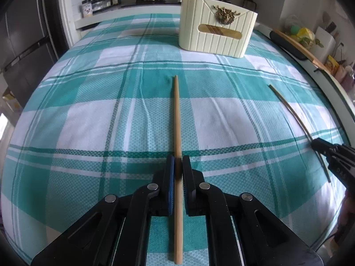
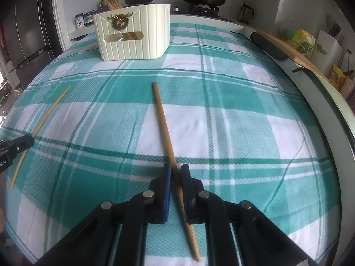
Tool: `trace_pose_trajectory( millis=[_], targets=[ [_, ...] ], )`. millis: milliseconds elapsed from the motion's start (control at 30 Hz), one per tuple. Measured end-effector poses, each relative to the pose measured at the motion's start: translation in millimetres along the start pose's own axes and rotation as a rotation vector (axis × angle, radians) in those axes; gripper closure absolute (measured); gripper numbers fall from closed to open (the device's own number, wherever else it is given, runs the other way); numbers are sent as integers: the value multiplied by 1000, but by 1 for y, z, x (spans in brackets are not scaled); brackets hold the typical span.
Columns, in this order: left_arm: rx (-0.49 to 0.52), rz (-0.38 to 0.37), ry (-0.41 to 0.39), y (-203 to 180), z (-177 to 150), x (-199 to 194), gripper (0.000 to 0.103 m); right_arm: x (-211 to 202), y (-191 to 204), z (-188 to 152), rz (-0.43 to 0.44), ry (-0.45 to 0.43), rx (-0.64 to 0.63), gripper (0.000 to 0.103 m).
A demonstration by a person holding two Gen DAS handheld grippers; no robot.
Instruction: Organize utensils
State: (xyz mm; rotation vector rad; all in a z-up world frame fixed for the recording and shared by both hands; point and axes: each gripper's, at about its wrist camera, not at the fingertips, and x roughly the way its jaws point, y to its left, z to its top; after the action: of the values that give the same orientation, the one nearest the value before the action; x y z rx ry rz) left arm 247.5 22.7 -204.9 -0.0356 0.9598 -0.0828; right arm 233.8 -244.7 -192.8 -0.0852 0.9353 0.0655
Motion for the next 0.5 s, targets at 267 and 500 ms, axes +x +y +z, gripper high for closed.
trace_pose_trajectory(
  millis=[267, 500],
  targets=[
    [-9, 19, -65, 9, 1, -22, 42, -35, -6, -7, -29, -162, 22, 44],
    [-29, 8, -64, 21, -3, -36, 37, -40, -15, -7, -16, -211, 84, 44]
  ],
)
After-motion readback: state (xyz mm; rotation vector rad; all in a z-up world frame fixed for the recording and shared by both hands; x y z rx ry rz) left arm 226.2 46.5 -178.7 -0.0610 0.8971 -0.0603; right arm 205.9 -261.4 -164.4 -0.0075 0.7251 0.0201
